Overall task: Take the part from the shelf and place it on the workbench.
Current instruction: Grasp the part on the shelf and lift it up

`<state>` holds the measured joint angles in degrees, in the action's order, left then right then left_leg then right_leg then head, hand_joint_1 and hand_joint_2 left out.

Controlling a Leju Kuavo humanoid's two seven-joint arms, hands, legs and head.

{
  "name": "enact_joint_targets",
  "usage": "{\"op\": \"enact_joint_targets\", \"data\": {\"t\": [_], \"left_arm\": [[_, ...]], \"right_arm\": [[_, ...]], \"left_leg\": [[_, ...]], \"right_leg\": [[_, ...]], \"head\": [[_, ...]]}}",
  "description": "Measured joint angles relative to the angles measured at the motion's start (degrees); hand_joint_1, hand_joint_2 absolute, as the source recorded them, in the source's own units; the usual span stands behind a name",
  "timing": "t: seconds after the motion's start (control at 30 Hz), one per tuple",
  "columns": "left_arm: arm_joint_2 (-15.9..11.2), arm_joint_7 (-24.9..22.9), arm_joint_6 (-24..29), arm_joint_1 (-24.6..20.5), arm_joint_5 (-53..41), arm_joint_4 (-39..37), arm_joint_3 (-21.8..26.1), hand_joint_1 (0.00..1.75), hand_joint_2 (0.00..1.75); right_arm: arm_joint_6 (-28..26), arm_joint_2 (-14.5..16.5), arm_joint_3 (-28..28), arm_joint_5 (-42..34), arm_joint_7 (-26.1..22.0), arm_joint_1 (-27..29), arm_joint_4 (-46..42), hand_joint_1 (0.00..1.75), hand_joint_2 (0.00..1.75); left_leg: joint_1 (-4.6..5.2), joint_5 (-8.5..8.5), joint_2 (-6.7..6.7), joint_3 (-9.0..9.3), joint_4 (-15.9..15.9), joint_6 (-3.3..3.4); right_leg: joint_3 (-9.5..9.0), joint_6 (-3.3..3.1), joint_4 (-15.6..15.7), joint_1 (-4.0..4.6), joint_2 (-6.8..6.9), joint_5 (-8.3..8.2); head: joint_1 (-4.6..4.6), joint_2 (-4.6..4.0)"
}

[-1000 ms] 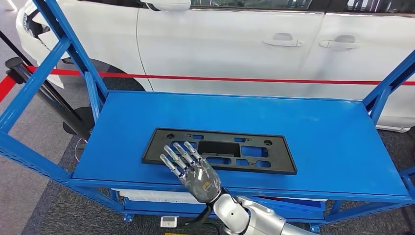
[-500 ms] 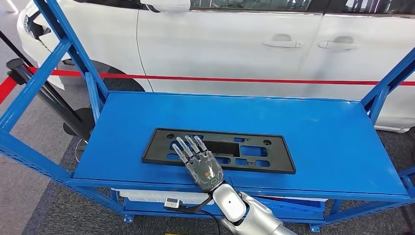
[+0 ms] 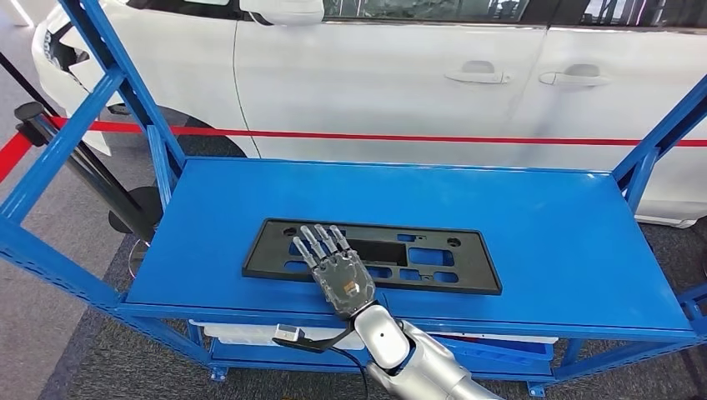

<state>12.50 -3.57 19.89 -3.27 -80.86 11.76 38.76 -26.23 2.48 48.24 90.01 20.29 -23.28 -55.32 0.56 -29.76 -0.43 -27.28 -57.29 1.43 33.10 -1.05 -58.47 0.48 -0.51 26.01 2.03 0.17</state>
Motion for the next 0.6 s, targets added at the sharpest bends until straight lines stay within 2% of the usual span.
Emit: {"op": "enact_joint_targets", "data": {"t": [0.1,0.2,0.43,0.6], "left_arm": [[0.0,0.0,0.0,0.0,0.1,0.0,0.0,0.0,0.0],[0.0,0.1,0.1,0.0,0.7,0.0,0.2,0.0,0.0],[0.2,1.2,0.3,0.0,2.0,0.0,1.5,0.0,0.0],[0.3,1.5,0.3,0.0,1.9,0.0,1.9,0.0,0.0]], "right_arm": [[-0.3,0.7,-0.3,0.0,1.1,-0.5,1.8,0.0,1.75],[0.9,1.3,-0.2,0.0,4.3,-1.0,2.8,0.0,1.75],[6.9,2.1,0.2,0.0,17.9,-3.0,4.5,0.0,1.75],[7.0,1.9,0.2,0.0,19.4,-3.4,5.1,0.0,1.75]], "left_leg": [[0.0,0.0,0.0,0.08,0.0,0.0],[0.0,0.01,0.01,0.16,0.0,-0.01],[0.0,0.01,0.03,0.35,0.0,-0.01],[0.0,0.0,0.05,0.51,0.0,0.01]], "right_leg": [[-0.07,0.0,0.0,0.01,0.0,0.0],[-0.16,0.0,0.0,0.02,0.0,0.0],[-0.36,0.0,0.0,0.02,0.01,0.0],[-0.53,0.0,0.0,0.02,0.0,0.0]], "head": [[0.0,0.01],[-0.01,0.01],[-0.01,0.0],[-0.01,0.01]]}}
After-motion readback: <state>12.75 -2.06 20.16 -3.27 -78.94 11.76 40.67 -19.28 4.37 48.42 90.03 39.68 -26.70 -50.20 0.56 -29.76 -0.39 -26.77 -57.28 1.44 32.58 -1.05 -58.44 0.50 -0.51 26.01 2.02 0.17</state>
